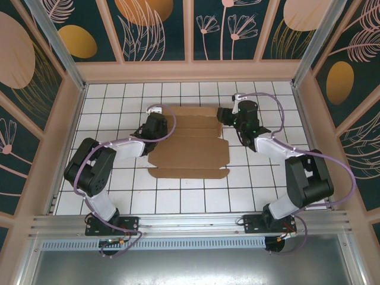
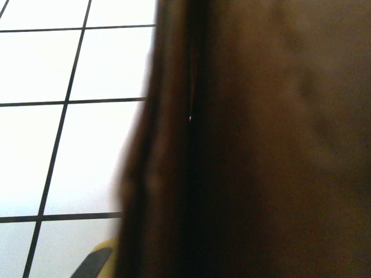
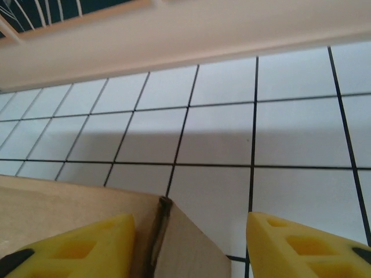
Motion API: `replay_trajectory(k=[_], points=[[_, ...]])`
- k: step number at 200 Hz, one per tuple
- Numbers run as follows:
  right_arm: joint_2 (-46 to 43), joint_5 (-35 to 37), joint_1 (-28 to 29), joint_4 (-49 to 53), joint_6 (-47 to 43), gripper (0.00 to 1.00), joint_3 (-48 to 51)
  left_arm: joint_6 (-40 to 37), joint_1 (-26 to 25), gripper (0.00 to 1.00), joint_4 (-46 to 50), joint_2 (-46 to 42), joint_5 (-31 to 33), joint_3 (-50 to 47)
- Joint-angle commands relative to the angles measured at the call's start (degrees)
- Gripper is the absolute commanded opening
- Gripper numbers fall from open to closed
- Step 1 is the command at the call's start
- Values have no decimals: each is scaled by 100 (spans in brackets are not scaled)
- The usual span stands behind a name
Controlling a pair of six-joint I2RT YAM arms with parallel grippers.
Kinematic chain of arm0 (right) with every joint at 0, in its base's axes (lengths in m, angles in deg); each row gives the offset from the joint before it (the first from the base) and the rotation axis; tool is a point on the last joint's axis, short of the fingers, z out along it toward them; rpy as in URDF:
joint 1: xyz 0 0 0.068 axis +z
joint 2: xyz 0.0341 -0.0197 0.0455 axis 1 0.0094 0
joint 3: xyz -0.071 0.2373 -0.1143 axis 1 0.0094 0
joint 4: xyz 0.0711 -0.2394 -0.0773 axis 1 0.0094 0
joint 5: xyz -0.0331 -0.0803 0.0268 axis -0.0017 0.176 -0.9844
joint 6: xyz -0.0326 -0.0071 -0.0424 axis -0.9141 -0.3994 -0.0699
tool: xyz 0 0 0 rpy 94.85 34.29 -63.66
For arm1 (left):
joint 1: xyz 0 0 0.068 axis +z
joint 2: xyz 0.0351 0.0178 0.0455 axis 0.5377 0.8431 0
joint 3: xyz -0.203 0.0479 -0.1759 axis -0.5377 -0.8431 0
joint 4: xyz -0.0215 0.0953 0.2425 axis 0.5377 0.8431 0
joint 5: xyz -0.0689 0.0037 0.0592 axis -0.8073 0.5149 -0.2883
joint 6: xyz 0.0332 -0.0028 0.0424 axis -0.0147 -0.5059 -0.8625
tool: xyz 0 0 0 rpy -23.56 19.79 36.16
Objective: Fold the paper box
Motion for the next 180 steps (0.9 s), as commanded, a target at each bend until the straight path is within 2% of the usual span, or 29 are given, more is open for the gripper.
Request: replay_trajectory(k=[1, 16, 32, 38, 67, 88, 103, 122, 137, 148, 159, 180], points=[[54, 282, 32, 137, 47, 51, 88, 58, 16, 16, 303, 22, -242, -18], [84, 410, 40, 120, 15, 50, 152, 159, 17, 25, 319, -57, -263, -53], [76, 552, 32, 72, -30, 50, 225, 388, 17, 38, 265, -168, -337, -213], [65, 593, 36, 72, -46, 50, 236, 458, 17, 41, 205, -416, -409, -310], [28, 642, 37, 89, -82, 50, 238, 717, 17, 50, -16, -1157, -839, -830], [-16, 588, 33, 53, -95, 50, 237, 803, 17, 48, 26, -1920, -945, -1144], [-55, 534, 36, 27, -107, 51, 258, 794, 17, 33, -170, -2675, -999, -1442], [-91, 499, 49, 9, -108, 51, 269, 740, 26, 28, -165, -3248, -959, -1369], [-121, 471, 58, -8, -108, 51, 274, 749, 95, 29, 226, -3100, -866, -880], [-137, 448, 67, -8, -101, 51, 260, 823, 199, 37, 485, -2802, -901, -463], [-154, 433, 76, 3, -95, 52, 259, 932, 361, 45, 628, -2457, -1069, -125], [-172, 424, 93, 42, -91, 52, 227, 1095, 615, 50, 652, -1854, -1438, 309]])
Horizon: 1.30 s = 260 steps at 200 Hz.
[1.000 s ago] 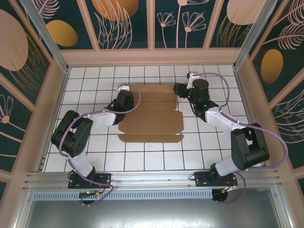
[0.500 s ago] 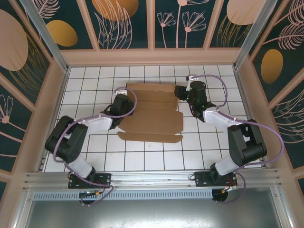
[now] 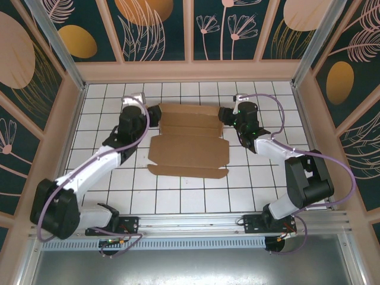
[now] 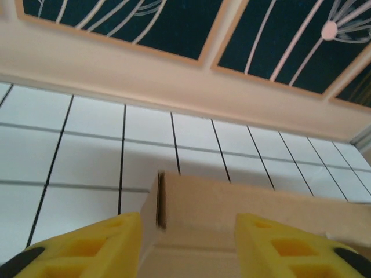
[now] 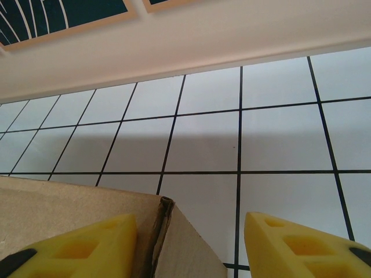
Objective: Fold the paper box
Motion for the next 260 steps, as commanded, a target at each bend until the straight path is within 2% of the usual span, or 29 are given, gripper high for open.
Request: replay_trajectory(k=[1, 22, 60, 84, 105, 132, 153, 181, 205, 227, 244, 260], points=[[-119, 61, 60, 255, -93, 52, 101, 232, 276, 50, 377, 598, -399, 388], [-116, 16, 57, 307, -94, 52, 75, 273, 346, 50, 281, 1004, -651, 567], [-76, 29, 107, 346, -145, 52, 28, 397, 376, 48, 87, 1331, -633, 553], [-73, 44, 135, 356, -154, 52, 29, 474, 411, 39, 32, 1481, -625, 372], [-81, 30, 144, 419, -175, 52, 0, 375, 433, 36, 71, 1402, -630, 273], [-72, 28, 135, 544, -225, 52, -98, 92, 431, 44, -448, 447, -281, -510], [-26, 12, 138, 564, -202, 52, -158, -99, 423, 45, -721, -12, -253, -1080], [1, 5, 135, 551, -172, 52, -201, -136, 278, 43, -660, 217, -274, -1311], [19, -7, 135, 603, -163, 52, -255, -212, 104, 49, -1095, 258, -112, -1569], [-5, -7, 138, 611, -157, 53, -251, -397, -41, 50, -1147, 535, 19, -1431], [-26, -7, 138, 608, -154, 53, -249, -552, -231, 50, -1278, 807, 248, -1328], [-28, -7, 135, 625, -137, 53, -262, -689, -406, 50, -1312, 1112, 731, -1132]])
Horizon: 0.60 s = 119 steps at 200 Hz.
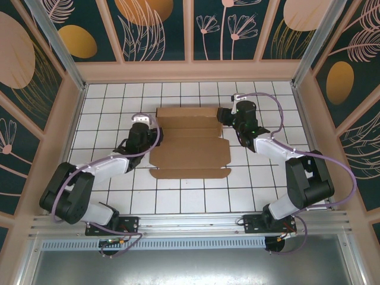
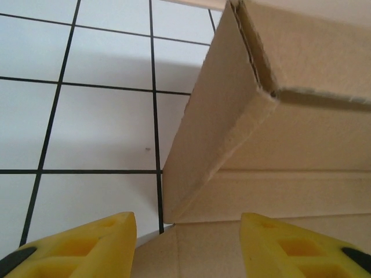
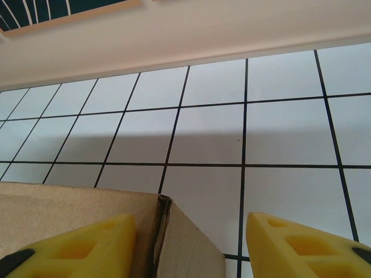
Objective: Fold the paper box
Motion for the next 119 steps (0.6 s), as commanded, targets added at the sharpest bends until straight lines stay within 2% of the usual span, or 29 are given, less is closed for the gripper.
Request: replay_trajectory(k=[1, 27, 50, 87, 119], points=[[-6, -9, 37, 254, -58, 53, -96, -350, -224, 50, -369, 384, 677, 344], [-12, -171, 46, 271, -32, 53, -94, -369, -235, 48, -427, 782, 1366, 597], [-21, -209, 46, 267, -8, 53, -72, -486, -235, 42, -546, 1034, 1552, 743], [-13, -242, 97, 271, 46, 53, -71, -421, -233, 20, -258, 1438, 1880, 1151], [-61, -146, 197, 289, 123, 53, -52, -155, -266, 1, 343, 1733, 2452, 1539]])
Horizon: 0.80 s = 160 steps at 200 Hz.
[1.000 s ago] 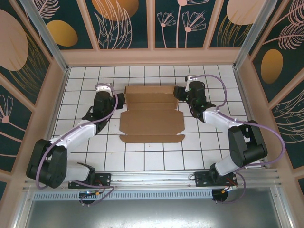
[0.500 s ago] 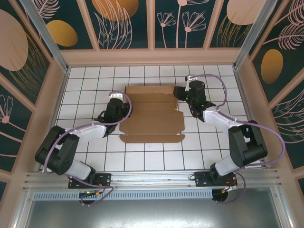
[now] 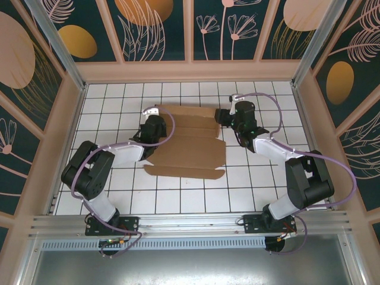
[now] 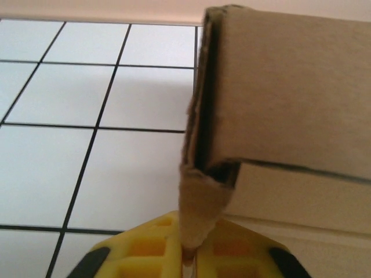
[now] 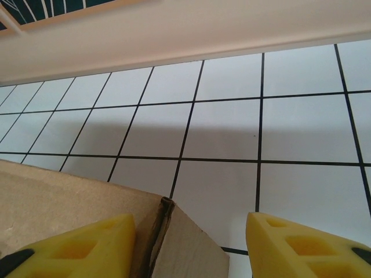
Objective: Fold the paper box
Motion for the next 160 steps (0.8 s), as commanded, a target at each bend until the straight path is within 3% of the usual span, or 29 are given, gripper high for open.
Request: replay_trajectory(k=[1, 36, 66, 107, 137, 160], points=[[-65, 40, 104, 271, 96, 53, -55, 196, -14, 1, 483, 205, 734, 306], [-76, 119, 226, 271, 194, 52, -42, 336, -122, 0, 897, 490, 1254, 614], [-61, 170, 242, 296, 197, 52, -62, 493, -140, 0, 915, 597, 1117, 638], [-224, 199, 59, 527, 62, 56, -173, 326, -128, 42, -71, -6, 285, -95], [-459, 22, 3, 832, -180, 62, -367, 226, -129, 59, -219, -598, -92, -372], [-753, 106, -37, 1063, -308, 66, -537, 321, -125, 63, -6, -1033, -162, -496]])
